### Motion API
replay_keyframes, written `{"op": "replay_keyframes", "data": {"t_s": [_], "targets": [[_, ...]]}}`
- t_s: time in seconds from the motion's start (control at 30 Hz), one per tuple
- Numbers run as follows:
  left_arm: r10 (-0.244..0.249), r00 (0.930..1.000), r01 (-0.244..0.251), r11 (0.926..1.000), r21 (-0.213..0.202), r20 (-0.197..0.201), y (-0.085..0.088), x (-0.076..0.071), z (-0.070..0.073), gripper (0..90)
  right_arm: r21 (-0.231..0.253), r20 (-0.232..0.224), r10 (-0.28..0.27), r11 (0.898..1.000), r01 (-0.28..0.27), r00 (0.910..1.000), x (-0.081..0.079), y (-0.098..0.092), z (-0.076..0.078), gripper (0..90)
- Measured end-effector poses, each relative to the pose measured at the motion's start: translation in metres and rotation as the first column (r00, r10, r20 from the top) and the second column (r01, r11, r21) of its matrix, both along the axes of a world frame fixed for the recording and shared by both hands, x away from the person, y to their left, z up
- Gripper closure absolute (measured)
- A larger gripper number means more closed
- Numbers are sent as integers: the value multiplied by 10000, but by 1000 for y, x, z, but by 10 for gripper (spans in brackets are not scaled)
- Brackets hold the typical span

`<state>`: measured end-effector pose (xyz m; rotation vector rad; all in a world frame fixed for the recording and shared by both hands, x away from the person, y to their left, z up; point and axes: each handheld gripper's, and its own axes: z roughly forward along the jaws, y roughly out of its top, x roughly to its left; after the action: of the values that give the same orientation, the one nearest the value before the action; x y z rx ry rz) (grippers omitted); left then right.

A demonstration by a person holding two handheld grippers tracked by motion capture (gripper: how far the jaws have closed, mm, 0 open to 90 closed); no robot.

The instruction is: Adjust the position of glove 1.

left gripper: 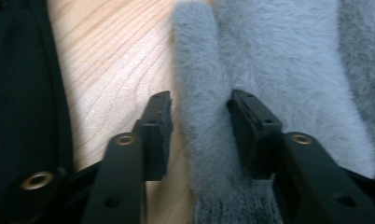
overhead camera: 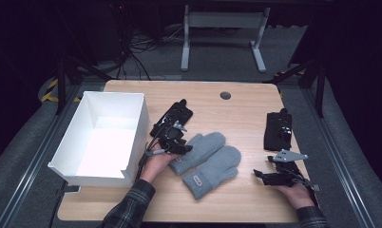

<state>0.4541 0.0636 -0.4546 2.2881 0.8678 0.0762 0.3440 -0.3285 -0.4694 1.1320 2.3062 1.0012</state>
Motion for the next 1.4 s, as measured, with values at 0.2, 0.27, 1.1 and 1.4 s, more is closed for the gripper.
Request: {"op": "replay_keyframes", "data": {"t_s": [0.2,0.27,1.1,1.4], "targets": [[-112,9995,106,9998,-195,-291,-3,-2,0,786,-1,-1,13,10000,-13,10000,0,0,0,168],[-65,9994,59,9998,-191,-328,-3,-2,1,806,0,-3,17,10000,-17,10000,0,0,0,167],[-46,9999,13,9783,-2071,-154,5,-19,44,842,-45,-43,73,10000,-73,10000,0,0,0,153],[236,9996,-197,9780,-2077,163,4,-27,56,845,-46,-44,65,10000,-66,10000,0,0,0,152]]}}
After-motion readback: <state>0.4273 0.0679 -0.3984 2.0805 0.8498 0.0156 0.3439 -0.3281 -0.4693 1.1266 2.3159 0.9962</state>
